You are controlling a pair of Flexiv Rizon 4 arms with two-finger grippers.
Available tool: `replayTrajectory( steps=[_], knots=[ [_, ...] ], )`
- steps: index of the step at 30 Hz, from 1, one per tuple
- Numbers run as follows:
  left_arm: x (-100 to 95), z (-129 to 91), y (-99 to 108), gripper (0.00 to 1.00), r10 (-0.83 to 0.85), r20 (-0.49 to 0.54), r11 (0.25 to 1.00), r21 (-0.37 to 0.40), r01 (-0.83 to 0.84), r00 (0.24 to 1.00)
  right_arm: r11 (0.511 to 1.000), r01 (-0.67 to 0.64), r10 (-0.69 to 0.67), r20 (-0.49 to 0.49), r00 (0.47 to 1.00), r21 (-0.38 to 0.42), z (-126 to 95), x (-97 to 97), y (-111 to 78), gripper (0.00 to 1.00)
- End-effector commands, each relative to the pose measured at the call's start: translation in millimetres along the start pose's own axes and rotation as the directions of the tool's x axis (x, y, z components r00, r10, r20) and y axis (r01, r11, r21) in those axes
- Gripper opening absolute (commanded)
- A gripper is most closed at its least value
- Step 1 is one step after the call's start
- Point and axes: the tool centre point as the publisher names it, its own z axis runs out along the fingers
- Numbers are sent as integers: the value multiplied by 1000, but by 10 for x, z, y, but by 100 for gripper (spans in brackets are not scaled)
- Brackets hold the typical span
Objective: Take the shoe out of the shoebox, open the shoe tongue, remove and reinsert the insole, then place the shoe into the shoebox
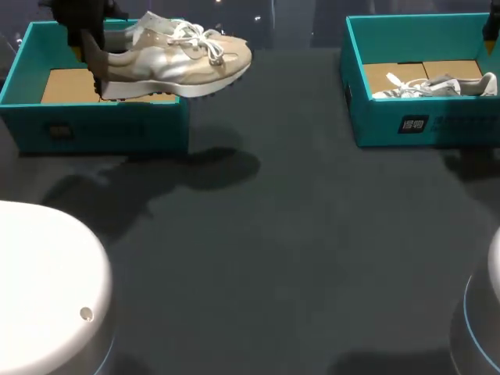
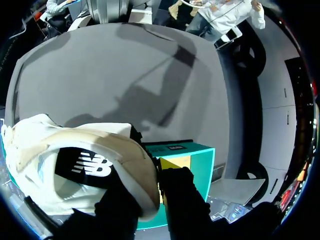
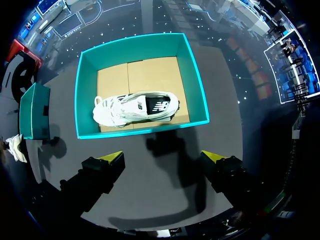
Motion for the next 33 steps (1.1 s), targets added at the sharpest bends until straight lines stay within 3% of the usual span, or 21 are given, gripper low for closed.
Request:
replayTrajectory(
  steps=[1,8,15,33],
  knots=[
    [-273,35,-435,0,11,-29,985,-174,-16,1000,1000,-1,1,0,1000,-1,-1,-1,-8,100],
    [-772,134,-867,0,64,-47,984,-163,-71,997,1000,-1,1,0,1000,-1,-1,-1,-8,100],
    [-1174,304,-1167,0,97,-63,983,-150,-105,993,1000,-1,1,0,1000,-1,-1,-1,-8,100],
    [-1798,871,-1349,0,136,-65,981,-133,-144,989,1000,-1,1,0,1000,-1,-1,-1,-8,100]
  ],
)
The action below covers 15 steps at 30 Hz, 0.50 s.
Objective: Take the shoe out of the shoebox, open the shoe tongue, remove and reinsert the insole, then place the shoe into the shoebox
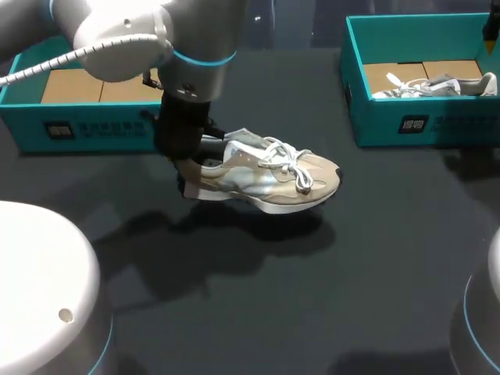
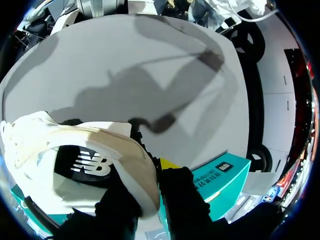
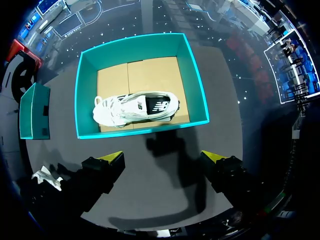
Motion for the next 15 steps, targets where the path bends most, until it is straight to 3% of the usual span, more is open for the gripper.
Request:
replayTrajectory(
  steps=[1,15],
  knots=[
    [-197,154,-24,0,2,-19,1000,-7,-3,1000,1000,-1,1,0,1000,-1,-1,-1,-8,100],
    [-668,586,-78,0,19,-20,1000,-9,-19,1000,1000,-1,1,0,1000,-1,-1,-1,-8,100]
  ],
)
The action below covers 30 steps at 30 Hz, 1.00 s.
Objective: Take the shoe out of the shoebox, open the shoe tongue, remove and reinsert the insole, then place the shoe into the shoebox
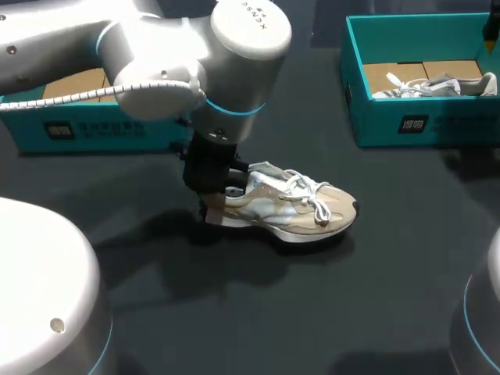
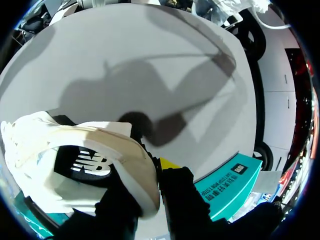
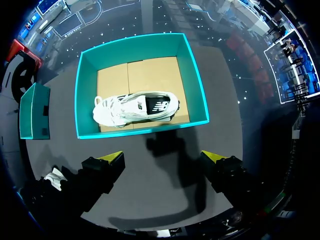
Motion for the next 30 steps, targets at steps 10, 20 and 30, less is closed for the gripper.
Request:
replayTrajectory(
  steps=[10,20,30],
  knots=[
    [-322,317,47,0,3,-12,1000,25,-3,1000,1000,-1,1,0,1000,-1,-1,-1,-8,100],
    [-447,375,38,0,-11,-27,999,42,12,1000,1000,-1,1,0,1000,-1,-1,-1,-8,100],
    [-504,443,25,0,-16,-50,998,59,19,999,1000,-1,1,0,1000,-1,-1,-1,-8,100]
  ],
)
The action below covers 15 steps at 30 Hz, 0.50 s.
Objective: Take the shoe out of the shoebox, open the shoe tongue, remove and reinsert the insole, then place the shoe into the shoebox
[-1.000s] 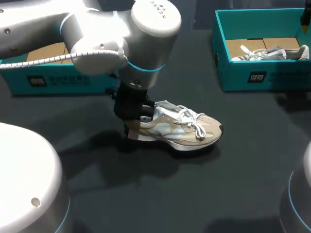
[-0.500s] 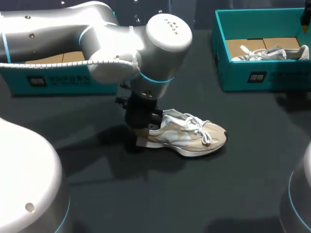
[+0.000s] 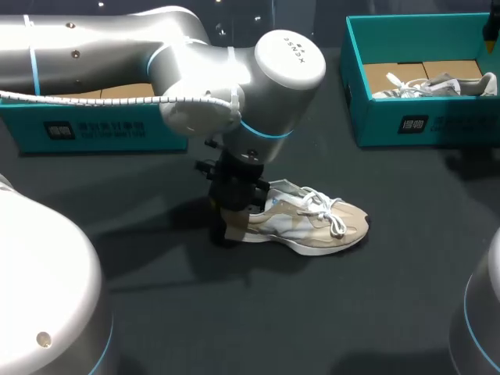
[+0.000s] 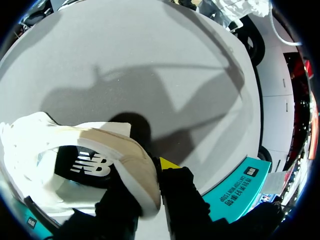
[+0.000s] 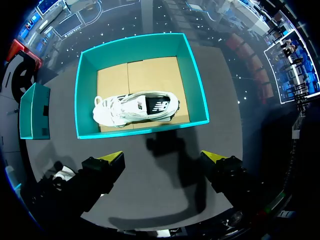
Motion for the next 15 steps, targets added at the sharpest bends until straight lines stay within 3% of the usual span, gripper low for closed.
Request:
replayTrajectory(
  steps=[1,2,6,9,11,12,15],
  knots=[
    [-60,39,8,0,0,-9,1000,4,0,1000,1000,-1,1,1,1000,-1,-2,-1,-8,100],
    [-66,58,4,0,1,-13,1000,3,-1,1000,1000,-1,1,1,1000,-1,-2,-1,-8,100],
    [-70,87,1,22,4,-20,1000,5,-4,1000,1000,-1,1,1,1000,-1,-2,-1,-8,100],
    [-41,57,0,47,3,-10,1000,4,-3,1000,1000,-1,1,1,1000,-1,-2,-1,-8,100],
    [-10,2,-4,89,1,9,1000,2,-1,1000,1000,-1,1,1,1000,-1,-2,-1,-8,100],
    [9,-32,-6,100,-2,19,1000,-3,2,1000,1000,-1,1,1,1000,-1,-2,-1,-8,100],
    [78,-162,-22,100,-12,58,1000,-6,12,998,1000,-1,1,1,1000,-1,-2,-1,-8,100]
  ],
)
